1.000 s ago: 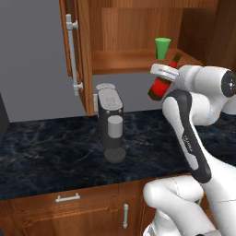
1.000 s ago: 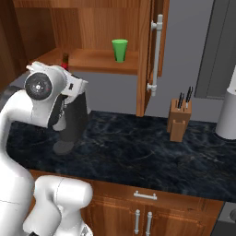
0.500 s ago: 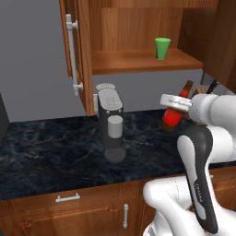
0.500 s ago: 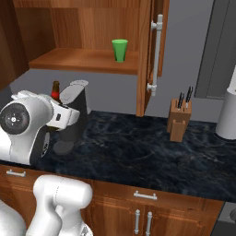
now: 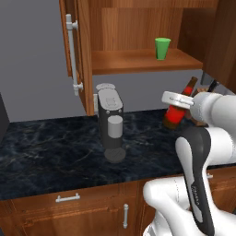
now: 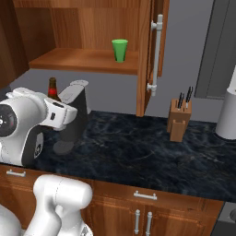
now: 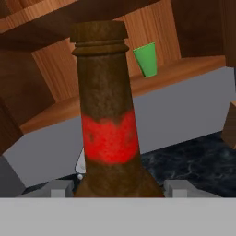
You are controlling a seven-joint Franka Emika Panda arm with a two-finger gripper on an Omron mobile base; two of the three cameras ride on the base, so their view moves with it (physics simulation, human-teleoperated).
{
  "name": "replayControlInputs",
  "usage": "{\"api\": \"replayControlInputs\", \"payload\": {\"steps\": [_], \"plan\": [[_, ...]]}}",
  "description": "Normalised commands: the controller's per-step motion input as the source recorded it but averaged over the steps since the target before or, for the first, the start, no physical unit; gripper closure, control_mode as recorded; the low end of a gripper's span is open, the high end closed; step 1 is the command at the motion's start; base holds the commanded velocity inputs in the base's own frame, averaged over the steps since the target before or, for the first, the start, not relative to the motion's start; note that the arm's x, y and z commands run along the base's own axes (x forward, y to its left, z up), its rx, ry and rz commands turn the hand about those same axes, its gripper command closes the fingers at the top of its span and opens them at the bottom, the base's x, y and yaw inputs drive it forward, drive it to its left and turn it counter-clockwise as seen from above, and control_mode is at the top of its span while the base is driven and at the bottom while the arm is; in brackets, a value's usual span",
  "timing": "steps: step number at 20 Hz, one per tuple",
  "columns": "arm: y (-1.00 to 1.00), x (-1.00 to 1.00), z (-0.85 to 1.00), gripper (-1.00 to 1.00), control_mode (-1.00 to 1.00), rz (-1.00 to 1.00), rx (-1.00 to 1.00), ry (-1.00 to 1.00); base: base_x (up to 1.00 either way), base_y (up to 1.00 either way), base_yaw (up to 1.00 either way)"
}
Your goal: Open the cabinet directly in front. Then move the beer and the cup to the dining counter with the candle on it.
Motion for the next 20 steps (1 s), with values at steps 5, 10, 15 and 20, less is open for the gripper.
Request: {"api": "replayControlInputs", "payload": {"steps": [5, 10, 15, 20], "plan": [[0.00, -0.02, 0.00, 1.00, -1.00, 0.00, 0.00, 0.00, 0.00, 0.00, 0.00], [0.00, -0.23, -0.08, 1.00, 1.00, 0.00, 0.00, 0.01, -0.33, 0.05, -0.05], [0.00, 0.00, 0.00, 1.00, 1.00, 0.00, 0.00, 0.00, -0.26, 0.01, -0.38], [0.00, 0.00, 0.00, 1.00, 1.00, 0.00, 0.00, 0.00, -0.05, 0.04, -0.13]]}}
